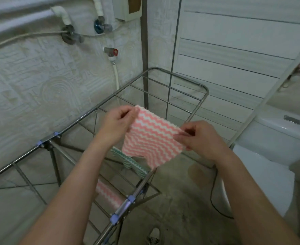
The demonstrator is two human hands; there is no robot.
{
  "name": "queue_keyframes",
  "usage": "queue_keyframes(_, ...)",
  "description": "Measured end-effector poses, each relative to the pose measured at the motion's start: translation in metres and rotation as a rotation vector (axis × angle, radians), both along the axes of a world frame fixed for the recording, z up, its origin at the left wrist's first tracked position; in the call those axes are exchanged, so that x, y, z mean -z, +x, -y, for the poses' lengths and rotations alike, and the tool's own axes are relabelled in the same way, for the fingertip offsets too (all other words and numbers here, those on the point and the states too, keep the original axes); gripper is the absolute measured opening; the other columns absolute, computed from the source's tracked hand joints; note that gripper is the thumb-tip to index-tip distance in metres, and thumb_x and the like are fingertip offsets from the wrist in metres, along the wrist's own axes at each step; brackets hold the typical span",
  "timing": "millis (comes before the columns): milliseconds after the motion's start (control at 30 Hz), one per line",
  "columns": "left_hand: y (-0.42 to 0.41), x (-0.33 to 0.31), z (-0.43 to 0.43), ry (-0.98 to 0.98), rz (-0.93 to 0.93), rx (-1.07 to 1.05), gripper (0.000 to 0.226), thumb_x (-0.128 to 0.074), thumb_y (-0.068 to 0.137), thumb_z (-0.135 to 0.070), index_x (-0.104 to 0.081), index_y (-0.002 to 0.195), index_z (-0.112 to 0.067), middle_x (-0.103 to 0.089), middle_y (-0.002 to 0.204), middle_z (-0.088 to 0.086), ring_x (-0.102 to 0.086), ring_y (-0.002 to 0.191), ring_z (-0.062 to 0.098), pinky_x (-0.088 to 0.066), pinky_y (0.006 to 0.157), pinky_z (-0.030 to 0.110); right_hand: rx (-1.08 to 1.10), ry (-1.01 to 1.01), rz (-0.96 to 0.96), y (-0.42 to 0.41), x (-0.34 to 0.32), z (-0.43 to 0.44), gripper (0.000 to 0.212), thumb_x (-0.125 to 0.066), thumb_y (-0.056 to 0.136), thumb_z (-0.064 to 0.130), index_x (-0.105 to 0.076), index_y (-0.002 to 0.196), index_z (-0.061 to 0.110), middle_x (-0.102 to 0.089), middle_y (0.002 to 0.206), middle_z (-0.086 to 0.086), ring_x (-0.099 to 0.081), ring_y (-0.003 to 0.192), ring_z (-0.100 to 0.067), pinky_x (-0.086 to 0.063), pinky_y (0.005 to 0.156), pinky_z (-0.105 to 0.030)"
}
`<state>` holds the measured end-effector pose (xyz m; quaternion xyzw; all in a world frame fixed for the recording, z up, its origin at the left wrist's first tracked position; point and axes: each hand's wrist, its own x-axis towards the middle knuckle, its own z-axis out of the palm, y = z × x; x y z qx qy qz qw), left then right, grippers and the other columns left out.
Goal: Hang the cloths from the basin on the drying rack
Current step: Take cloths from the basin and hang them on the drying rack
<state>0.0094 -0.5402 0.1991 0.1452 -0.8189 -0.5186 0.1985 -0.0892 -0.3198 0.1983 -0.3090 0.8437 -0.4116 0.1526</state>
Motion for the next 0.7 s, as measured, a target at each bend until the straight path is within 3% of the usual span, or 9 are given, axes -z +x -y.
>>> queue_keyframes(67,-0.008,0.010,0.024,-0.048,0.091,0.014,0.028,-0.062,0.085,-0.039,-0.067,0.077,-0.013,-0.059,0.064,0.003,-0.056,0.059,0.014,-0.049,0.060,0.035,0.022,-0.037,0.046,-0.011,0.008,0.013,0.009,-0.072,0.084,0.017,-0.072,0.081,0.009,-0.066,0.071,-0.011,-0.064,0.064,-0.025,-0.057,0.070,-0.052)
queue_keyframes(133,-0.015,0.019,0.044,0.013,0.216,0.085,0.006,-0.074,0.080,-0.021,-0.070,0.084,-0.018,-0.068,0.070,-0.005,-0.061,0.064,0.009,-0.050,0.064,0.027,0.037,-0.103,0.163,-0.017,0.016,0.026,0.006,-0.069,0.086,0.012,-0.069,0.085,0.006,-0.065,0.076,-0.014,-0.064,0.067,-0.020,-0.059,0.070,-0.048)
queue_keyframes(233,-0.028,0.041,0.073,0.077,0.313,0.114,0.031,-0.072,0.075,0.006,-0.069,0.093,-0.019,-0.071,0.079,-0.007,-0.062,0.073,0.007,-0.050,0.070,0.020,0.003,-0.121,0.279,-0.027,0.034,0.046,0.012,-0.066,0.089,0.010,-0.064,0.078,0.006,-0.057,0.067,-0.007,-0.062,0.065,-0.017,-0.061,0.070,-0.040)
queue_keyframes(333,-0.032,0.056,0.089,0.107,0.269,0.007,0.025,-0.069,0.079,0.002,-0.073,0.088,-0.021,-0.072,0.080,-0.004,-0.064,0.075,0.011,-0.050,0.073,0.024,-0.048,-0.184,0.458,-0.025,0.041,0.057,0.010,-0.066,0.088,0.008,-0.067,0.080,0.013,-0.065,0.068,0.002,-0.068,0.070,-0.021,-0.061,0.073,-0.038)
queue_keyframes(433,-0.036,0.059,0.098,0.398,0.154,0.083,0.015,-0.077,0.071,-0.012,-0.076,0.079,-0.024,-0.073,0.074,-0.005,-0.065,0.066,0.006,-0.052,0.063,0.018,-0.004,-0.372,0.775,-0.032,0.045,0.065,0.006,-0.063,0.088,0.004,-0.067,0.091,0.005,-0.069,0.077,-0.006,-0.067,0.068,-0.020,-0.061,0.066,-0.031)
queue_keyframes(500,-0.044,0.062,0.100,0.583,0.130,0.122,0.019,-0.082,0.063,-0.026,-0.077,0.080,-0.019,-0.073,0.076,-0.002,-0.067,0.068,0.009,-0.055,0.064,0.021,0.038,-0.432,0.898,-0.043,0.052,0.066,0.009,-0.062,0.089,0.005,-0.067,0.096,0.003,-0.070,0.080,-0.007,-0.067,0.066,-0.017,-0.060,0.059,-0.026)
queue_keyframes(533,-0.047,0.065,0.099,0.586,0.150,0.084,0.018,-0.077,0.068,-0.030,-0.076,0.080,-0.018,-0.073,0.077,0.000,-0.066,0.070,0.012,-0.056,0.065,0.023,0.068,-0.411,0.903,-0.046,0.056,0.065,0.010,-0.062,0.089,0.006,-0.067,0.097,0.004,-0.071,0.081,-0.007,-0.068,0.068,-0.017,-0.059,0.059,-0.026)
queue_keyframes(600,-0.063,0.081,0.097,0.413,0.257,-0.042,0.010,-0.066,0.084,-0.025,-0.074,0.083,-0.018,-0.071,0.079,0.002,-0.063,0.071,0.015,-0.055,0.068,0.029,0.159,-0.274,0.803,-0.056,0.073,0.067,0.007,-0.064,0.089,0.007,-0.068,0.094,0.007,-0.071,0.082,-0.005,-0.068,0.068,-0.015,-0.059,0.061,-0.026)
queue_keyframes(700,-0.089,0.111,0.089,0.213,0.354,-0.113,0.017,-0.061,0.091,-0.023,-0.068,0.075,-0.023,-0.065,0.069,-0.002,-0.057,0.063,0.013,-0.048,0.062,0.028,0.322,0.012,0.430,-0.069,0.108,0.077,0.016,-0.065,0.088,0.011,-0.065,0.075,0.019,-0.062,0.067,0.002,-0.059,0.055,-0.010,-0.050,0.054,-0.023)
